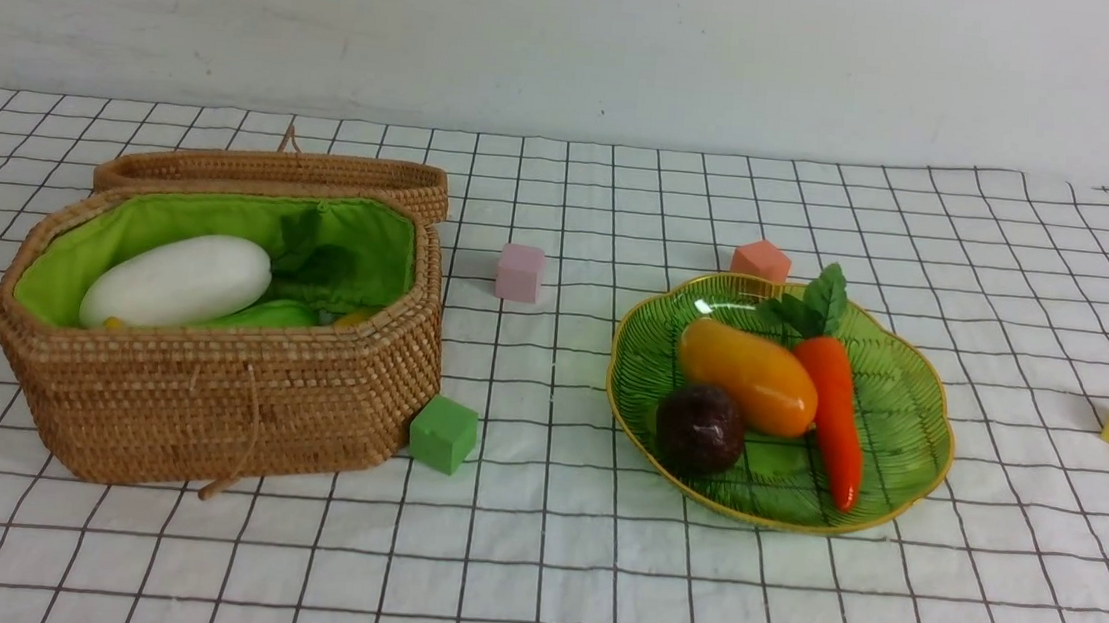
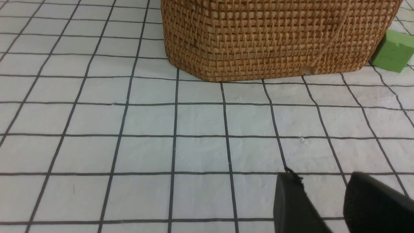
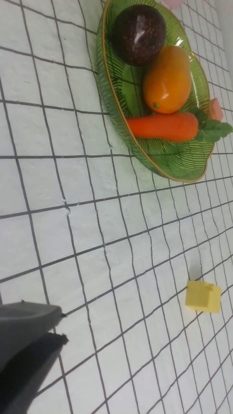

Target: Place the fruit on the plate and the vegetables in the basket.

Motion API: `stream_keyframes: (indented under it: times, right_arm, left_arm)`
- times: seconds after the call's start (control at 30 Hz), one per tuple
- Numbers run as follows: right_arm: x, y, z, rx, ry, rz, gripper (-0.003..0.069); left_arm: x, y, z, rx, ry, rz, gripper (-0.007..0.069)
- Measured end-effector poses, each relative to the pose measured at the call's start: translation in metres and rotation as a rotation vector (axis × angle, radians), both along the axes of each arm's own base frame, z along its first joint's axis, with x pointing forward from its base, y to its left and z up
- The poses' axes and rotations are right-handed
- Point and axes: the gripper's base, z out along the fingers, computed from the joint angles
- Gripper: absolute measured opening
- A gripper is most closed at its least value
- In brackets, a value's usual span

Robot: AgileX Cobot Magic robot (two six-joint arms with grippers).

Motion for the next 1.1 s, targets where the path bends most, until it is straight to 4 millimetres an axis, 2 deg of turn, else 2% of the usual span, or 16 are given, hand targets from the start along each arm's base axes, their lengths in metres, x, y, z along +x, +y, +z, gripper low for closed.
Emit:
stream_keyframes:
  times: [1.1]
  right_arm:
    - [0.0, 0.0, 0.0, 0.0, 0.0, 0.0, 0.0106]
  left_arm:
    - [0.0, 0.0, 0.0, 0.0, 0.0, 0.0, 0.0238]
